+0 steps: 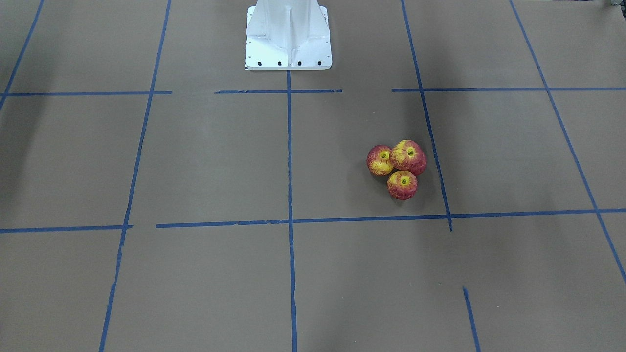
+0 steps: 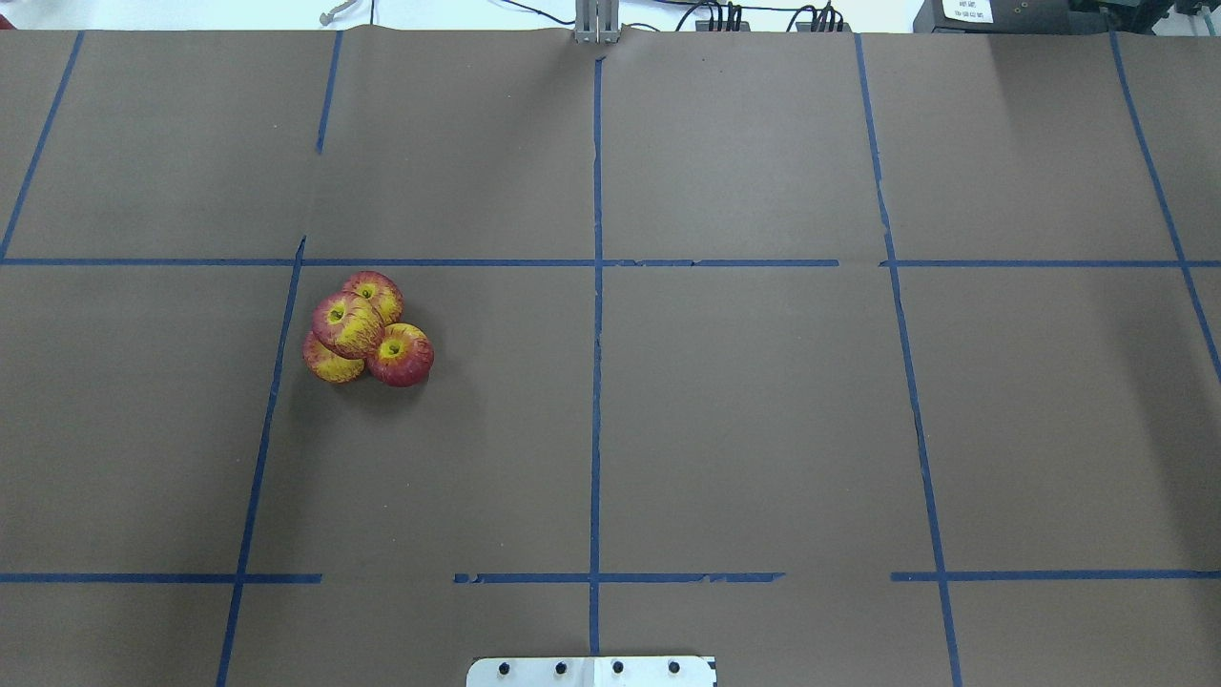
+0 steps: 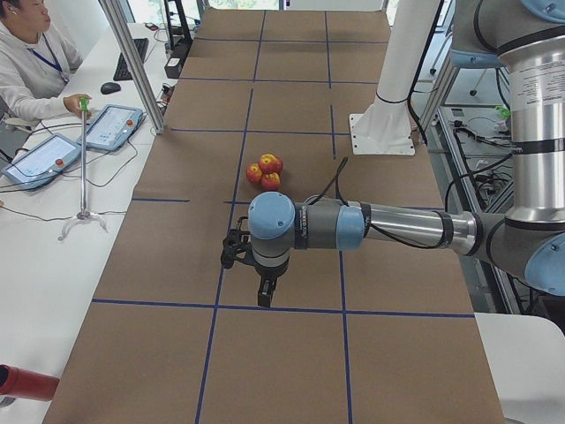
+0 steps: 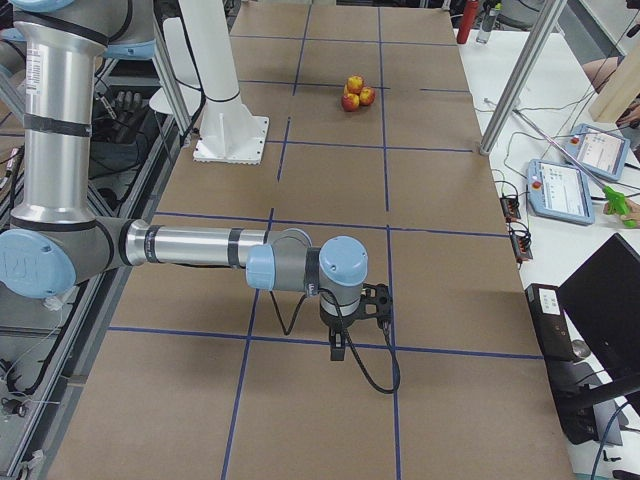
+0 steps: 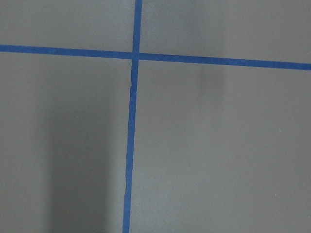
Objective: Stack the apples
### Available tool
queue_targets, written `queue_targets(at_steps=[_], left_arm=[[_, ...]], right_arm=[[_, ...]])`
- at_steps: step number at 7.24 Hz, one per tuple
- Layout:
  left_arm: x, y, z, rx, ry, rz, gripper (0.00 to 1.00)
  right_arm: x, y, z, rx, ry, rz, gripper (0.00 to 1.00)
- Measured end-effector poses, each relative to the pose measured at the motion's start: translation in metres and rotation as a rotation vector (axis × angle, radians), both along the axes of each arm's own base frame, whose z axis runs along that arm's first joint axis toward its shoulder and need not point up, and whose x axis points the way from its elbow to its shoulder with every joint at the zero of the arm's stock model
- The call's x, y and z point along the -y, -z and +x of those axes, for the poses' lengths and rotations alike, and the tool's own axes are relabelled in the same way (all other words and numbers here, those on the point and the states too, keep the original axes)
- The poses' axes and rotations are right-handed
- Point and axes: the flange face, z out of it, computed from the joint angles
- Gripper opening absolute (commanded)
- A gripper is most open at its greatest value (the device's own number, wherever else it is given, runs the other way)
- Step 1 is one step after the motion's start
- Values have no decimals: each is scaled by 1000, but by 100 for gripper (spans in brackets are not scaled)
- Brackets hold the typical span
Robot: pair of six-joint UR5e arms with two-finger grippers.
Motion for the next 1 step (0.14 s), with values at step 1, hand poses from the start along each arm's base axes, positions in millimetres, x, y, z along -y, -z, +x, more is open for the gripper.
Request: queue_targets(at_steps=[1], left_arm=[[0,-1,0,5,0,-2,100]], right_arm=[[0,0,0,0,0,0,100]])
